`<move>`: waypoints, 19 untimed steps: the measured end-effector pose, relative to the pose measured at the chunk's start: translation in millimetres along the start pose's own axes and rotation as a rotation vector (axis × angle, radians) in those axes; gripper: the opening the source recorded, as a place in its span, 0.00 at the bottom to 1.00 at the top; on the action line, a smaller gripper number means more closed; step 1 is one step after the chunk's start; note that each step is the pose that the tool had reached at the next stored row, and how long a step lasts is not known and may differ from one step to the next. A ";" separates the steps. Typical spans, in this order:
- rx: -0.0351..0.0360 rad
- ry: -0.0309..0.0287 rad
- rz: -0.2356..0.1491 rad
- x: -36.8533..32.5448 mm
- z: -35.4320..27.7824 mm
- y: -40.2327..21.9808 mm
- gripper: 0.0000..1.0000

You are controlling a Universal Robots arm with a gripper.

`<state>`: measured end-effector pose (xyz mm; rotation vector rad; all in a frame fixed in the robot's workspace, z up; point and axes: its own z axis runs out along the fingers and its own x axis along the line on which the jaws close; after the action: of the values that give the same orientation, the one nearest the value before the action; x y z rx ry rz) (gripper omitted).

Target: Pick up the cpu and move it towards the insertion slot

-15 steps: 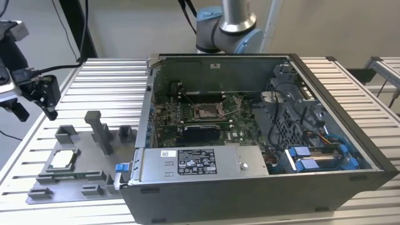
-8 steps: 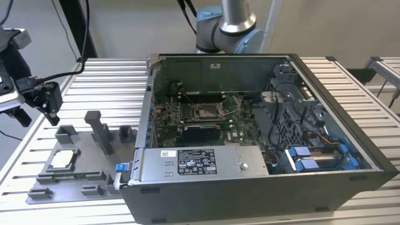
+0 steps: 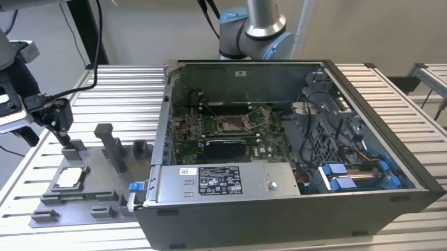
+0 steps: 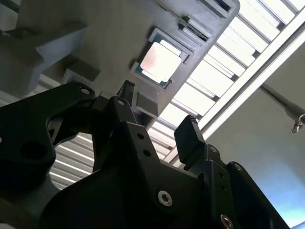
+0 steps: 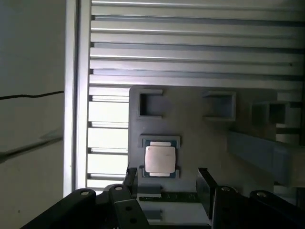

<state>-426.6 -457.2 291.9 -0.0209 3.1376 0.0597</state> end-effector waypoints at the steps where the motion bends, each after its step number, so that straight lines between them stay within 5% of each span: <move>1: 0.0001 0.0001 0.000 0.2 1.8 -0.1 1.00; 19: 0.0000 -0.0049 0.000 3.1 34.6 -3.7 1.00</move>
<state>-429.6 -459.6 257.2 -0.0209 3.1327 0.0596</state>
